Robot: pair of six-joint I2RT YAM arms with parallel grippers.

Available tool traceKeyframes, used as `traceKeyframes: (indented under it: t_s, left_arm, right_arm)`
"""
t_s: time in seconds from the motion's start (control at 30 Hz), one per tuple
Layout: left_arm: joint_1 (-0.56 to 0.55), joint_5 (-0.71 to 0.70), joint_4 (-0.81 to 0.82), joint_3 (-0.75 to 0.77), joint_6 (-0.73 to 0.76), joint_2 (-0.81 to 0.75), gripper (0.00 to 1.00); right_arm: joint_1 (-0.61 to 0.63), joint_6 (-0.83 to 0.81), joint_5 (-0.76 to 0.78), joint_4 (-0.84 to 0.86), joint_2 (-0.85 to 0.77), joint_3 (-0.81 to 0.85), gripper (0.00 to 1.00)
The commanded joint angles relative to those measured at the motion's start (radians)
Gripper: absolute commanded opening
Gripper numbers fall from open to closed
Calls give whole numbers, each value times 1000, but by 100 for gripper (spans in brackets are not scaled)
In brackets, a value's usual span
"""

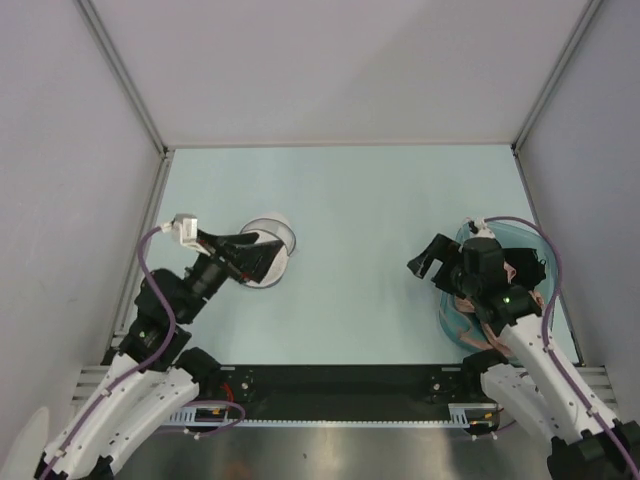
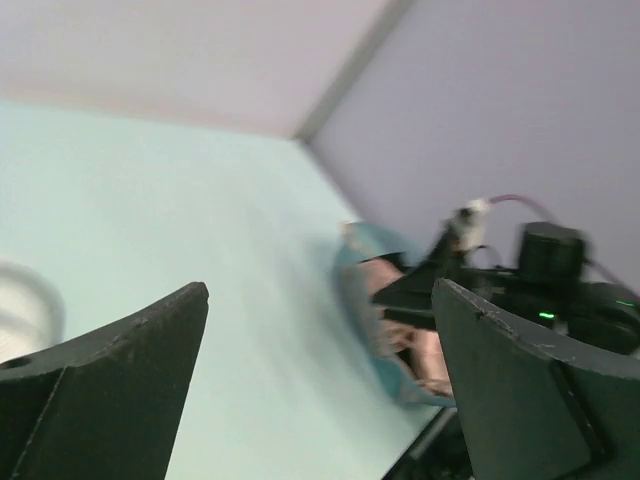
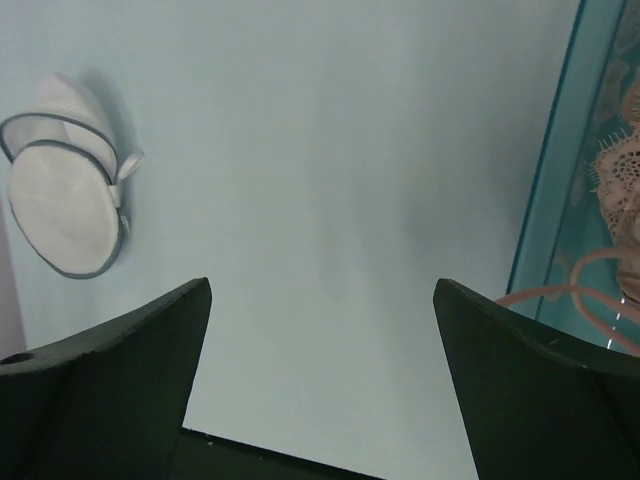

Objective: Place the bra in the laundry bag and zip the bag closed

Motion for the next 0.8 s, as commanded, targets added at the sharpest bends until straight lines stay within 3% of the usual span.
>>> traceKeyframes:
  t_s: [0.0, 0.17, 0.4, 0.6, 0.77]
  left_arm:
    - [6, -242, -491, 207, 61, 121, 100]
    - [17, -292, -621, 236, -23, 144, 100]
    - [35, -240, -803, 292, -115, 144, 99]
    - [34, -324, -899, 314, -122, -1, 81]
    - [34, -485, -1022, 429, -114, -83, 67]
  right_arm:
    - [84, -59, 145, 57, 159, 172, 100]
    - [374, -216, 347, 239, 514, 362, 100]
    - [550, -358, 376, 548, 1013, 707, 100]
    - [651, -405, 290, 687, 1314, 909, 96]
    - [736, -396, 276, 786, 1386, 933, 84]
